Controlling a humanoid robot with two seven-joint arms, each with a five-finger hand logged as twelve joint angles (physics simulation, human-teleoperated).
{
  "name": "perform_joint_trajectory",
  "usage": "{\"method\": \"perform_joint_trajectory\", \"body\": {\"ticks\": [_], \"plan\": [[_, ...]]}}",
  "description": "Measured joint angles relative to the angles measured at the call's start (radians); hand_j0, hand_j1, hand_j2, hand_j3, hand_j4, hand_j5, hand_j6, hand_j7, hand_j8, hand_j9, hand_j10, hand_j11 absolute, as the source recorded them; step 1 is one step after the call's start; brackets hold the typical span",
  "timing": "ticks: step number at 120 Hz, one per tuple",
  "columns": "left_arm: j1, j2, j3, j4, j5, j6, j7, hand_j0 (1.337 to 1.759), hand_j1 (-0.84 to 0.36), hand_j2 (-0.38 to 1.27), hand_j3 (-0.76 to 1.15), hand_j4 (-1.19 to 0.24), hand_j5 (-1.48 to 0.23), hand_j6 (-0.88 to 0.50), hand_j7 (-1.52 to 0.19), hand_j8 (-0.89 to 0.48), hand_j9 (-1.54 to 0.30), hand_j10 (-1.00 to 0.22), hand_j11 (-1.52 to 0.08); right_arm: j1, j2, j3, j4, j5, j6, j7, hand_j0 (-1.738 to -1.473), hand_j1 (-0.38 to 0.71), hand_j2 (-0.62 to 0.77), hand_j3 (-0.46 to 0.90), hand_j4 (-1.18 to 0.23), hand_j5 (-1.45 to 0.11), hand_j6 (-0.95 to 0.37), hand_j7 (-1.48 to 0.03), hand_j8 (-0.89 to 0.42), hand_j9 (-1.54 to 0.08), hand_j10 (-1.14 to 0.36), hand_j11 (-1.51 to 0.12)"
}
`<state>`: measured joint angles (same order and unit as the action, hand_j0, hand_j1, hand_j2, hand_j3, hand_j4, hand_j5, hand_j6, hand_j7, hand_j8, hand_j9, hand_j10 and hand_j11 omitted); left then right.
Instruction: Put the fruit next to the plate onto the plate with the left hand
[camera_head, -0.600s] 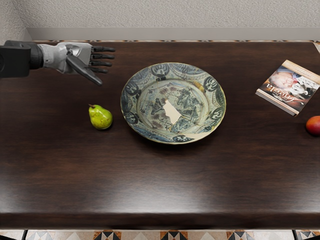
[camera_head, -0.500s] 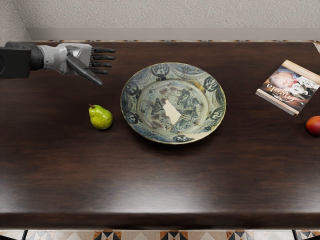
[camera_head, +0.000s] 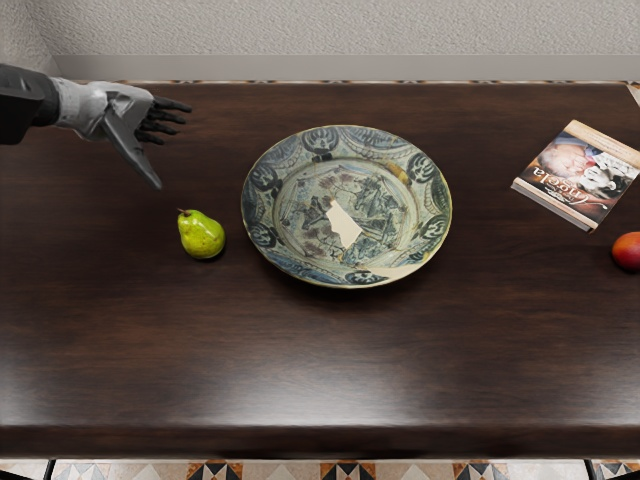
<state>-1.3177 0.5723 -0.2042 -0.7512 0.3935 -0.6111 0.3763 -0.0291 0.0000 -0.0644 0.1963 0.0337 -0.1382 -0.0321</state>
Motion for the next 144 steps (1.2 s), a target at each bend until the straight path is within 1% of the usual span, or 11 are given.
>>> {"method": "perform_joint_trajectory", "body": {"ticks": [13,22,33,49,58,71,84,103,118,132,144], "plan": [[-0.011,0.029,0.003,-0.028,0.032,0.000,0.001,1.658,0.35,0.00,0.00,0.00,0.00,0.00,0.00,0.00,0.00,0.00,0.00,0.000,0.000,0.000,0.000,0.000,0.000,0.000,-1.658,-0.31,-0.01,0.00,-0.03,-0.04,-0.03,-0.04,-0.03,-0.04,-0.03,-0.04],[-0.049,0.045,0.039,-0.072,0.041,0.000,-0.001,1.658,0.35,0.00,0.00,0.00,0.00,0.00,0.00,0.00,0.00,0.00,0.00,0.000,0.000,0.000,0.000,0.000,0.000,0.000,-1.658,-0.31,-0.01,0.00,-0.03,-0.04,-0.03,-0.04,-0.03,-0.04,-0.03,-0.04],[-0.107,0.079,0.129,-0.159,0.038,0.000,-0.010,1.658,0.35,0.00,0.00,0.00,0.00,0.00,0.00,0.00,0.00,0.00,0.00,0.000,0.000,0.000,0.000,0.000,0.000,0.000,-1.658,-0.31,-0.01,0.00,-0.03,-0.04,-0.03,-0.04,-0.03,-0.04,-0.03,-0.04],[-0.161,0.092,0.260,-0.275,0.035,0.000,-0.020,1.658,0.35,0.00,0.00,0.00,0.00,0.00,0.00,0.00,0.00,0.00,0.00,0.000,0.000,0.000,0.000,0.000,0.000,0.000,-1.658,-0.31,-0.01,0.00,-0.03,-0.04,-0.03,-0.04,-0.03,-0.04,-0.03,-0.04],[-0.209,0.103,0.337,-0.340,0.034,0.000,-0.024,1.658,0.35,0.00,0.00,0.00,0.00,0.00,0.00,0.00,0.00,0.00,0.00,0.000,0.000,0.000,0.000,0.000,0.000,0.000,-1.658,-0.31,-0.01,0.00,-0.03,-0.04,-0.03,-0.04,-0.03,-0.04,-0.03,-0.04],[-0.215,0.101,0.407,-0.401,0.034,0.000,-0.028,1.658,0.35,0.00,0.00,0.00,0.00,0.00,0.00,0.00,0.00,0.00,0.00,0.000,0.000,0.000,0.000,0.000,0.000,0.000,-1.658,-0.31,-0.01,0.00,-0.03,-0.04,-0.03,-0.04,-0.03,-0.04,-0.03,-0.04],[-0.224,0.091,0.436,-0.424,0.041,0.009,-0.029,1.658,0.35,0.00,0.00,0.00,0.00,0.00,0.00,0.00,0.00,0.00,0.00,0.000,0.000,0.000,0.000,0.000,0.000,0.000,-1.658,-0.31,-0.01,0.00,-0.03,-0.04,-0.03,-0.04,-0.03,-0.04,-0.03,-0.04],[-0.225,0.078,0.448,-0.433,0.075,0.064,-0.030,1.658,0.35,0.00,0.00,0.00,0.00,0.00,0.00,0.00,0.00,0.00,0.00,0.000,0.000,0.000,0.000,0.000,0.000,0.000,-1.658,-0.31,-0.01,0.00,-0.03,-0.04,-0.03,-0.04,-0.03,-0.04,-0.03,-0.04],[-0.221,0.034,0.450,-0.432,0.129,0.118,-0.031,1.658,0.35,0.00,0.00,0.00,0.00,0.00,0.00,0.00,0.00,0.00,0.00,0.000,0.000,0.000,0.000,0.000,0.000,0.000,-1.658,-0.31,-0.01,0.00,-0.03,-0.04,-0.03,-0.04,-0.03,-0.04,-0.03,-0.04],[-0.214,0.010,0.451,-0.429,0.190,0.174,-0.044,1.658,0.35,0.00,0.00,0.00,0.00,0.00,0.00,0.00,0.00,0.00,0.00,0.000,0.000,0.000,0.000,0.000,0.000,0.000,-1.658,-0.31,-0.01,0.00,-0.03,-0.04,-0.03,-0.04,-0.03,-0.04,-0.03,-0.04],[-0.208,0.001,0.452,-0.432,0.214,0.221,-0.049,1.658,0.35,0.00,0.00,0.00,0.00,0.00,0.00,0.00,0.00,0.00,0.00,0.000,0.000,0.000,0.000,0.000,0.000,0.000,-1.658,-0.31,-0.01,0.00,-0.03,-0.04,-0.03,-0.04,-0.03,-0.04,-0.03,-0.04]]}}
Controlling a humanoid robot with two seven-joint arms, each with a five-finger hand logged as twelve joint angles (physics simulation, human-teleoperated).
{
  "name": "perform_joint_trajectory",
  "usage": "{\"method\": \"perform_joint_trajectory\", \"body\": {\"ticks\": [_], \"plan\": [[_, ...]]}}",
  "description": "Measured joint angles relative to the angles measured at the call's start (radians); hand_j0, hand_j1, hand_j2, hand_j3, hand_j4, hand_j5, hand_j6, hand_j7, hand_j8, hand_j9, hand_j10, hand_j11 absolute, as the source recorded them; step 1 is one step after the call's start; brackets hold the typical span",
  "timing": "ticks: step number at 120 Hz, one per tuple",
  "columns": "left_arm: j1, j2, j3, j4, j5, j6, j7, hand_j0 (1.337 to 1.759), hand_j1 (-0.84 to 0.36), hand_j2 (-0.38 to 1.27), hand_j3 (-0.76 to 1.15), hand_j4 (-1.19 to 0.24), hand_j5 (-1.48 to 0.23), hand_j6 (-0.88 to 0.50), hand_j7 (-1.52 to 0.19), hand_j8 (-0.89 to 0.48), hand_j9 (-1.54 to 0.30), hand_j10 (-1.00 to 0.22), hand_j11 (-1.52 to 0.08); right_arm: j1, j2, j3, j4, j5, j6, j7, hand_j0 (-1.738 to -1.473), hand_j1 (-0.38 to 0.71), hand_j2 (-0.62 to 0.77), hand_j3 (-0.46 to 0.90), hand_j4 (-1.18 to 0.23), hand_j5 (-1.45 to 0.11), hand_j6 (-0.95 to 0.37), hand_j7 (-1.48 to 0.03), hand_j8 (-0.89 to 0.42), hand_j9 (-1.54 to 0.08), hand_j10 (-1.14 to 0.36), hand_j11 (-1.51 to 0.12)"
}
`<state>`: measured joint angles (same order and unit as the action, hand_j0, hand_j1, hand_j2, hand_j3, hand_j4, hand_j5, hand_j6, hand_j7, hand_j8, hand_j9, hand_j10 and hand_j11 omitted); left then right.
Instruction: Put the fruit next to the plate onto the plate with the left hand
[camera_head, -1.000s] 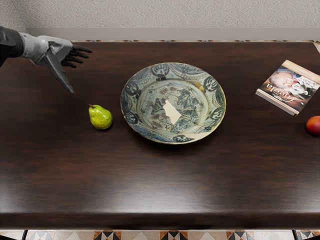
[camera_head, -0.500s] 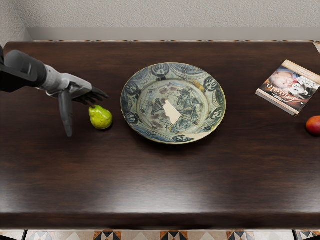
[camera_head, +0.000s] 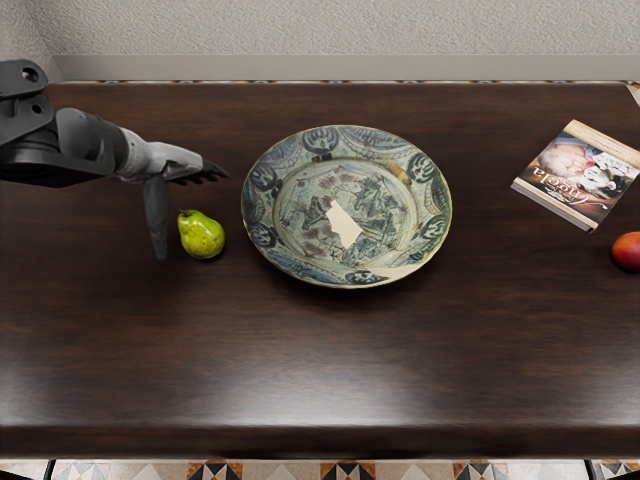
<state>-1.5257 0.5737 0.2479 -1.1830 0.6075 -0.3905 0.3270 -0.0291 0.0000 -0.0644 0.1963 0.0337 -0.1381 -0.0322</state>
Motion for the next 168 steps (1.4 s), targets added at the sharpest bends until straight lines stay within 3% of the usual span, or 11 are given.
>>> {"method": "perform_joint_trajectory", "body": {"ticks": [44,101,168], "plan": [[0.017,-0.005,0.056,-0.061,-0.059,0.196,-0.008,1.658,0.35,0.00,0.00,0.00,0.00,0.00,0.00,0.00,0.00,0.00,0.00,0.000,0.000,0.000,0.000,0.000,0.000,0.000,-1.658,-0.31,-0.01,0.00,-0.03,-0.04,-0.03,-0.04,-0.03,-0.04,-0.03,-0.04],[0.062,-0.029,0.081,-0.070,-0.067,0.291,-0.011,1.658,0.34,0.00,0.00,-0.01,-0.01,-0.01,-0.01,-0.01,-0.01,-0.01,0.00,0.000,0.000,0.000,0.000,0.000,0.000,0.000,-1.658,-0.31,-0.01,0.00,-0.03,-0.04,-0.03,-0.04,-0.03,-0.04,-0.03,-0.04],[0.062,-0.056,0.118,-0.059,-0.026,0.295,-0.044,1.658,0.14,0.04,0.00,-0.18,-0.23,-0.18,-0.23,-0.18,-0.23,-0.18,-0.23,0.000,0.000,0.000,0.000,0.000,0.000,0.000,-1.658,-0.31,-0.01,0.00,-0.03,-0.04,-0.03,-0.04,-0.03,-0.04,-0.03,-0.04]]}}
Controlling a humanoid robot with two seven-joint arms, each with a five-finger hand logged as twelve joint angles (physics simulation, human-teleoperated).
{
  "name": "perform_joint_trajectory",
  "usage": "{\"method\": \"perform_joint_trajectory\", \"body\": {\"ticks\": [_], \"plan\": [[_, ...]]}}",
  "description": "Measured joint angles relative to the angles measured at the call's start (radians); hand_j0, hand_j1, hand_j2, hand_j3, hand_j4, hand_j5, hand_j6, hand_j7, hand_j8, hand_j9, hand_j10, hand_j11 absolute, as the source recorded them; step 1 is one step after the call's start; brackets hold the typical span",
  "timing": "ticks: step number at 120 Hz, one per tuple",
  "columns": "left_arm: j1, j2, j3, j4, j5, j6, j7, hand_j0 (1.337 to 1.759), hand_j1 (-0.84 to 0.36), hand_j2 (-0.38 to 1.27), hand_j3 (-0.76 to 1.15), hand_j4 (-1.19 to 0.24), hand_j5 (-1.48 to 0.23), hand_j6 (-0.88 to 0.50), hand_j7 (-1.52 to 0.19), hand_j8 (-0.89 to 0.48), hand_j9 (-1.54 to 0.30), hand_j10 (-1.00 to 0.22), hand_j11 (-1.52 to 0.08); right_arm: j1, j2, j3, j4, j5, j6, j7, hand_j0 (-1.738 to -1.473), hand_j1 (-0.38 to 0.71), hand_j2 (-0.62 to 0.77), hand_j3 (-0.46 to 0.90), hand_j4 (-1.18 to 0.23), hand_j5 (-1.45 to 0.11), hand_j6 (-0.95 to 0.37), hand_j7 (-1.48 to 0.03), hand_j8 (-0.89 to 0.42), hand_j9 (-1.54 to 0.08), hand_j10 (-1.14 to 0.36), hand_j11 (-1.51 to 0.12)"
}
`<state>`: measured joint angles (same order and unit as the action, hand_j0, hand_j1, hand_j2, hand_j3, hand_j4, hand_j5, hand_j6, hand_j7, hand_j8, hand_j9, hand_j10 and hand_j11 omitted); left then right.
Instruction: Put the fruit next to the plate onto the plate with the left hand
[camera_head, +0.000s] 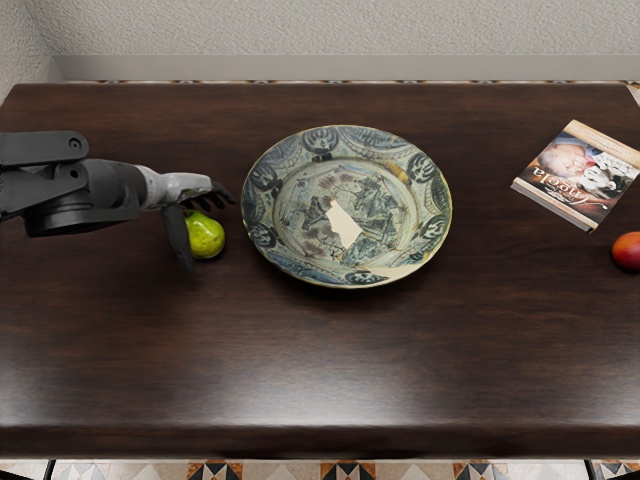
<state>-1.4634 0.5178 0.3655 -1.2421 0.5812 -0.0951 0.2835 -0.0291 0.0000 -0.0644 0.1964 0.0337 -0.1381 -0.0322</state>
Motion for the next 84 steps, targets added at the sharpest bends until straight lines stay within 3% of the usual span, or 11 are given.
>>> {"method": "perform_joint_trajectory", "body": {"ticks": [39,84], "plan": [[0.001,-0.032,0.002,0.073,0.032,-0.005,-0.018,1.658,0.11,0.04,0.00,-0.20,-0.26,-0.21,-0.26,-0.21,-0.26,-0.20,-0.26,0.000,0.000,0.000,0.000,0.000,0.000,0.000,-1.658,-0.31,-0.01,0.00,-0.03,-0.04,-0.03,-0.04,-0.03,-0.04,-0.03,-0.04],[0.000,-0.042,0.001,0.082,0.050,-0.070,-0.028,1.658,0.10,0.04,0.00,-0.21,-0.27,-0.21,-0.27,-0.21,-0.27,-0.21,-0.27,0.000,0.000,0.000,0.000,0.000,0.000,0.000,-1.658,-0.31,-0.01,0.00,-0.03,-0.04,-0.03,-0.04,-0.03,-0.04,-0.03,-0.04]]}}
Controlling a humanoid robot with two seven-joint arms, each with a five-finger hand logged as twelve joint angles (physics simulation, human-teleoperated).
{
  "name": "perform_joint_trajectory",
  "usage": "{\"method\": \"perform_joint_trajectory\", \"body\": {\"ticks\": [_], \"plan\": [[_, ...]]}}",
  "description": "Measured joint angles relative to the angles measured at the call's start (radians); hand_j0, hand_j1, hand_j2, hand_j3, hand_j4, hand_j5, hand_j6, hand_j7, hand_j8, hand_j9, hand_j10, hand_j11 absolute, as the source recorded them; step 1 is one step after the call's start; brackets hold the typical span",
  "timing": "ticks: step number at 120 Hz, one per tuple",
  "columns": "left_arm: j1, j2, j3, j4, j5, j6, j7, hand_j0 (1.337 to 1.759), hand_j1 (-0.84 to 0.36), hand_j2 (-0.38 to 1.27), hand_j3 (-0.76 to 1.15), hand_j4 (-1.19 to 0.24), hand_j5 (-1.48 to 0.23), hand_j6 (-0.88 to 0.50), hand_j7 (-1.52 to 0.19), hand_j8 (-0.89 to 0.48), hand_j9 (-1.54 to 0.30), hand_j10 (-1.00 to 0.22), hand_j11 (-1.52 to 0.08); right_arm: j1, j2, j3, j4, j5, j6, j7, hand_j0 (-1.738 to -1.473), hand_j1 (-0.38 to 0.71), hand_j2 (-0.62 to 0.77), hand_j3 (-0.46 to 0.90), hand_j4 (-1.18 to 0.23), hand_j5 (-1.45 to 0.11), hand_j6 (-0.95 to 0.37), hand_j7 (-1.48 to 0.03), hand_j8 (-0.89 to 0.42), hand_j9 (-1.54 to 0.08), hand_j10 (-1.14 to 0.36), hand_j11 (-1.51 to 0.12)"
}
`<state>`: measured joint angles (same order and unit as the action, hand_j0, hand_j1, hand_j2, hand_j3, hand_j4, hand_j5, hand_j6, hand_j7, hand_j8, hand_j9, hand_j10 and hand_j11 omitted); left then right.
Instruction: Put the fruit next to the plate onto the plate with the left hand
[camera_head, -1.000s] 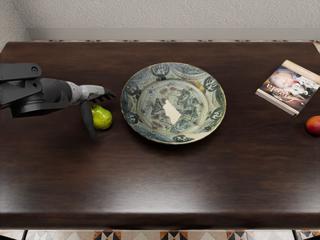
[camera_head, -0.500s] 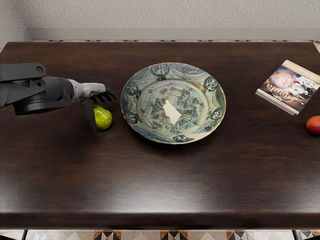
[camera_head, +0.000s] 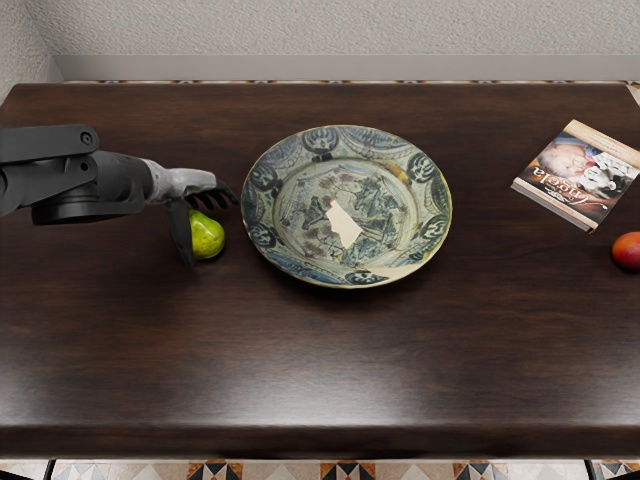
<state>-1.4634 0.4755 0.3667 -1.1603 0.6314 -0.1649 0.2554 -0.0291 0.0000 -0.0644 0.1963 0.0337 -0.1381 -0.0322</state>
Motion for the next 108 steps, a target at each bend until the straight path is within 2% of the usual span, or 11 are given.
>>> {"method": "perform_joint_trajectory", "body": {"ticks": [17,75,108], "plan": [[0.000,-0.001,0.000,0.000,0.000,-0.012,-0.001,1.658,0.09,0.04,0.00,-0.22,-0.28,-0.22,-0.28,-0.22,-0.28,-0.22,-0.28,0.000,0.000,0.000,0.000,0.000,0.000,0.000,-1.658,-0.31,-0.01,0.00,-0.03,-0.04,-0.03,-0.04,-0.03,-0.04,-0.03,-0.04],[0.000,-0.003,0.000,0.001,0.002,-0.042,-0.002,1.658,-0.04,0.07,0.00,-0.33,-0.42,-0.33,-0.42,-0.33,-0.42,-0.33,-0.42,0.000,0.000,0.000,0.000,0.000,0.000,0.000,-1.658,-0.31,-0.01,0.00,-0.03,-0.04,-0.03,-0.04,-0.03,-0.04,-0.03,-0.04],[-0.002,0.002,0.006,-0.001,0.002,-0.042,-0.002,1.658,-0.09,0.08,0.00,-0.37,-0.48,-0.37,-0.48,-0.34,-0.48,-0.37,-0.48,0.000,0.000,0.000,0.000,0.000,0.000,0.000,-1.658,-0.31,-0.01,0.00,-0.03,-0.04,-0.03,-0.04,-0.03,-0.04,-0.03,-0.04]]}}
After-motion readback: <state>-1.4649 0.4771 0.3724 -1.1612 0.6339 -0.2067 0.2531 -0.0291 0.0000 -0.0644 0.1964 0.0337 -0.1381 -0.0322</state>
